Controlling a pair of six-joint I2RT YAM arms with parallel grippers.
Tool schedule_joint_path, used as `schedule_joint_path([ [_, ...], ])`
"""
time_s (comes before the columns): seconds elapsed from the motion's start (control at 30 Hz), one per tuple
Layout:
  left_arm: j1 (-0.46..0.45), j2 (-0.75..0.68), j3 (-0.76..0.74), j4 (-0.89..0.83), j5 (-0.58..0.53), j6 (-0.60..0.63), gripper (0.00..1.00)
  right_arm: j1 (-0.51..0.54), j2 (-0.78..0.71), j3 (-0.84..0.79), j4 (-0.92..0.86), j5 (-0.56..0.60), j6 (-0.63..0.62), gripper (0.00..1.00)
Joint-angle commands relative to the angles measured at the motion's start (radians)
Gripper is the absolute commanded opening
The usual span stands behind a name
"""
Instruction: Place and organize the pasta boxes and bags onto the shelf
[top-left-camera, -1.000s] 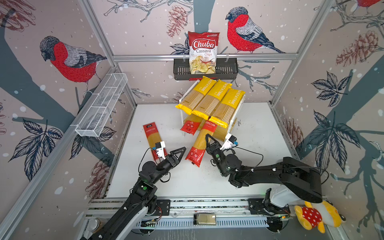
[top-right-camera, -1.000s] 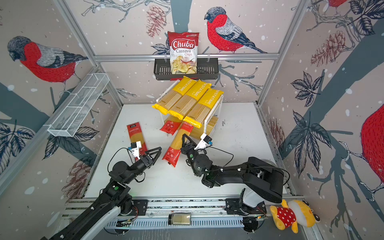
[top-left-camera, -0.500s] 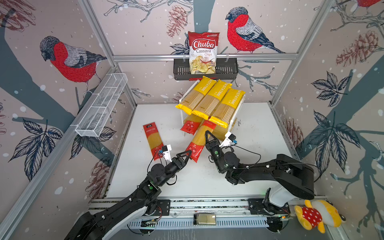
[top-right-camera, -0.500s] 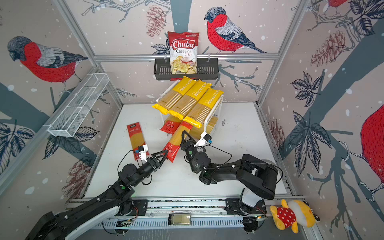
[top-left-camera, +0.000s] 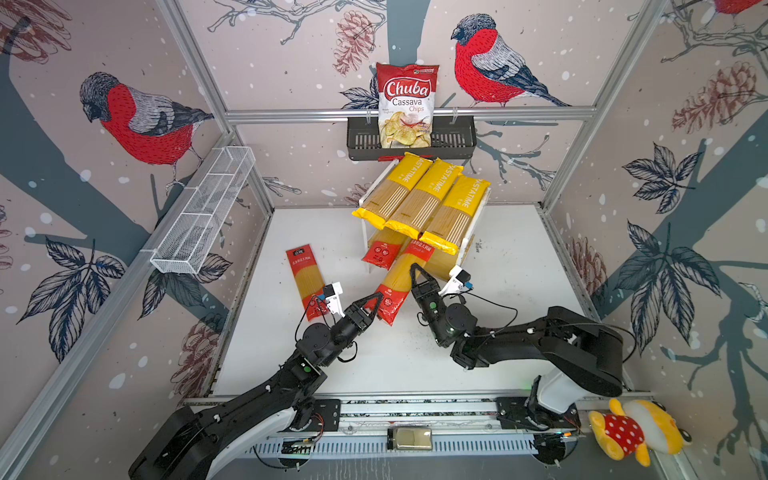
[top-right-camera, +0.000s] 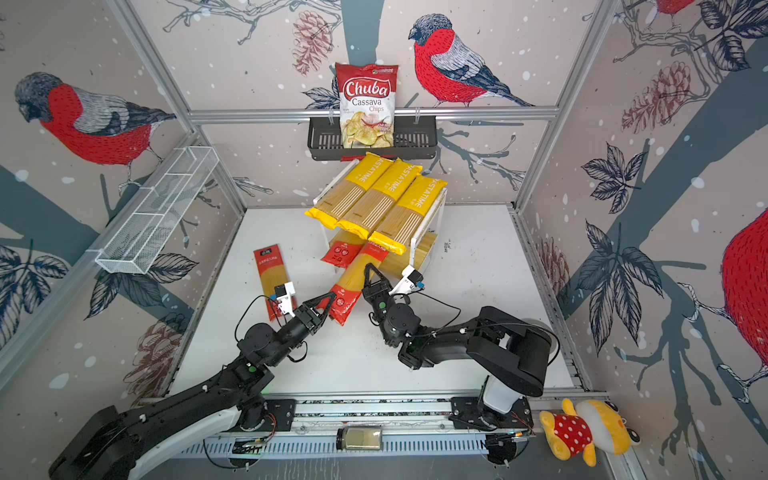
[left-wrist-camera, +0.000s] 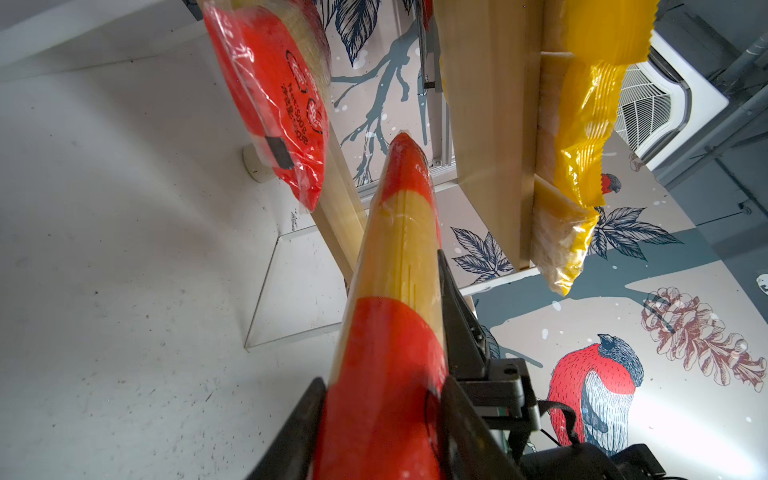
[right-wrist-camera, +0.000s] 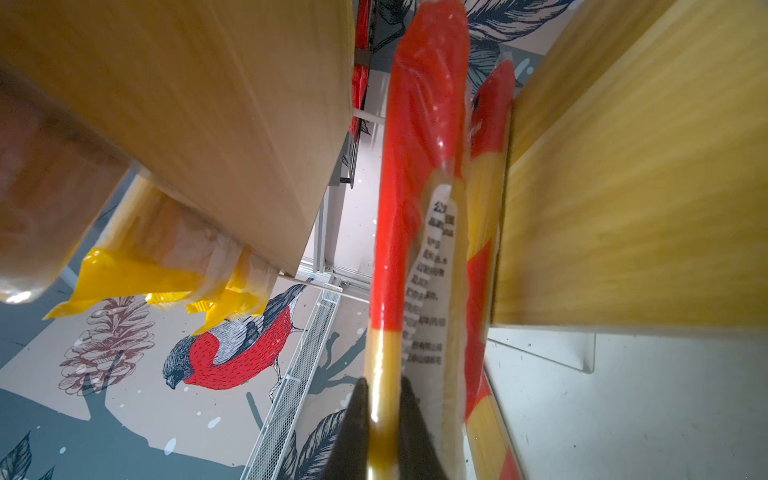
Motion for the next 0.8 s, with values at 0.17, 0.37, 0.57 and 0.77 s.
schedule_joint_path([
  [0.17,-0.002,0.080,0.040,0.144,0.030,0.030,0.49,-0.029,-0.008,-0.020,0.098,-0.029,0.045,0.04],
  [0.37,-0.001,0.106,0.032,0.182,0.041,0.025,0.38,-0.035,-0.007,-0.023,0.043,-0.039,0.076,0.06],
  [0.57,0.000,0.058,0.030,0.156,0.046,0.036,0.49,-0.036,0.019,-0.030,0.080,-0.043,0.103,0.06],
  [0.77,-0.001,0.067,0.031,0.186,0.070,0.041,0.51,-0.037,0.024,-0.012,0.062,-0.057,0.102,0.06],
])
